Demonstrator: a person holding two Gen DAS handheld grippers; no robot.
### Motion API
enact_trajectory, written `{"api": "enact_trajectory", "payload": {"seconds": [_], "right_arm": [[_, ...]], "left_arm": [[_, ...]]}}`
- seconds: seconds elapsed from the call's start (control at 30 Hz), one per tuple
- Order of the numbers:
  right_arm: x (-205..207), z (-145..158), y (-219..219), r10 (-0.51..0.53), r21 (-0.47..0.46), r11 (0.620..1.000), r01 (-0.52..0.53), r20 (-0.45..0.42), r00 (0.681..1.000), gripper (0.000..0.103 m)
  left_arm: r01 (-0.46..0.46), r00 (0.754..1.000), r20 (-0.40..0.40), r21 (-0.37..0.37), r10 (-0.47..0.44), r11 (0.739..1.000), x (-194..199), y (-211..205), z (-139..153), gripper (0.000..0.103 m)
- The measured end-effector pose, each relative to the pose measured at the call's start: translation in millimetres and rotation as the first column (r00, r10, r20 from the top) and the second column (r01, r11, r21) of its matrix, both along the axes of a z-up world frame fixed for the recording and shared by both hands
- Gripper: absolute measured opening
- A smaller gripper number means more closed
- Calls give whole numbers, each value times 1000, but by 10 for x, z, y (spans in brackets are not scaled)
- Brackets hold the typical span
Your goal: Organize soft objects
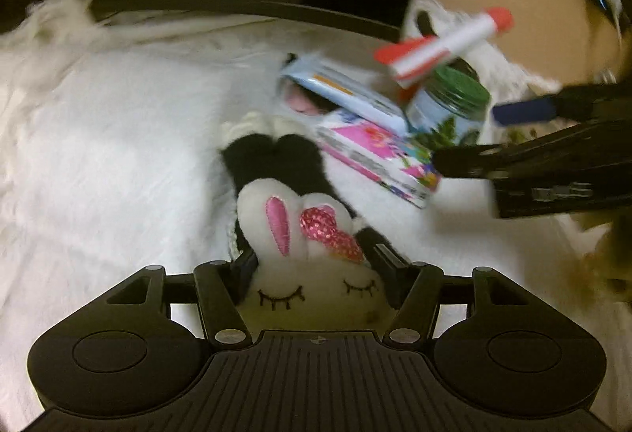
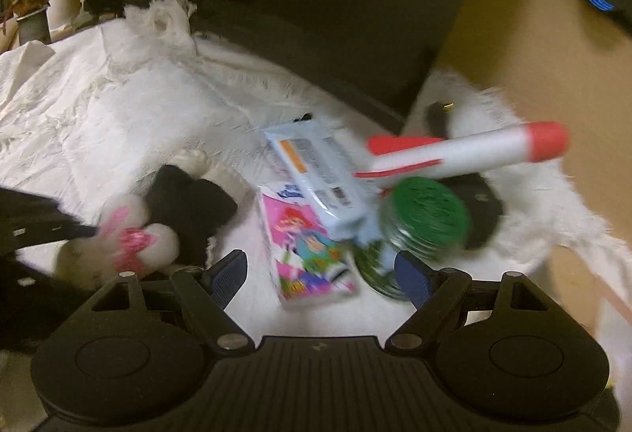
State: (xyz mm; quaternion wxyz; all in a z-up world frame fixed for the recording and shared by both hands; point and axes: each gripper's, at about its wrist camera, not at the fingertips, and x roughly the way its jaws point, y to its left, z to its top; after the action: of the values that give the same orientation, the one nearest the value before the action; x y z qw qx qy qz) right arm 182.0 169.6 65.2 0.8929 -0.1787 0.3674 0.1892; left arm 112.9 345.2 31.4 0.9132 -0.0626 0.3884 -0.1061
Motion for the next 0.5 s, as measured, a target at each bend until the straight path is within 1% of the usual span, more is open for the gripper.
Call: {"api": "enact_trajectory", "payload": {"seconds": [0.03,0.1,0.2,0.23,0.3,0.37,0.4,0.43,0.5], "right_arm": [[84,-48,24,-10,2,1000,10,-24,1000,82],[261,-158,52,-44,16,999,45,-83,996,82],[424,-329,54,-85,57,994,96,-170,982,82],[446,-372,47,-97,74,991,112,-187,978,81],[431,-420,40,-138,74,985,154,-189,972,60],[354,-370,-9,-151,98,980,175,-217,964,56],[299,-336,-49,-154,118,975,186,-236,959,56],[241,-304,-101,-158,117,974,195,-265,951,56],[51,-234,-190,-147,127,974,190,-286,947,56]], "left_arm": [[-9,1000,1,3,9,1000,-23,37,23,64],[-17,1000,-3,-22,17,1000,-81,121,83,63],[9,1000,-18,-116,-11,993,-166,260,156,64],[21,999,-26,-149,-25,989,-195,306,172,64],[22,999,-33,-186,-29,982,-241,366,193,66],[16,999,-35,-201,-24,979,-276,385,209,65],[8,999,-34,-201,-16,980,-270,388,216,63],[-4,1000,-30,-194,-2,981,-277,396,224,63],[-44,999,-26,-155,40,987,-222,371,225,63]]}}
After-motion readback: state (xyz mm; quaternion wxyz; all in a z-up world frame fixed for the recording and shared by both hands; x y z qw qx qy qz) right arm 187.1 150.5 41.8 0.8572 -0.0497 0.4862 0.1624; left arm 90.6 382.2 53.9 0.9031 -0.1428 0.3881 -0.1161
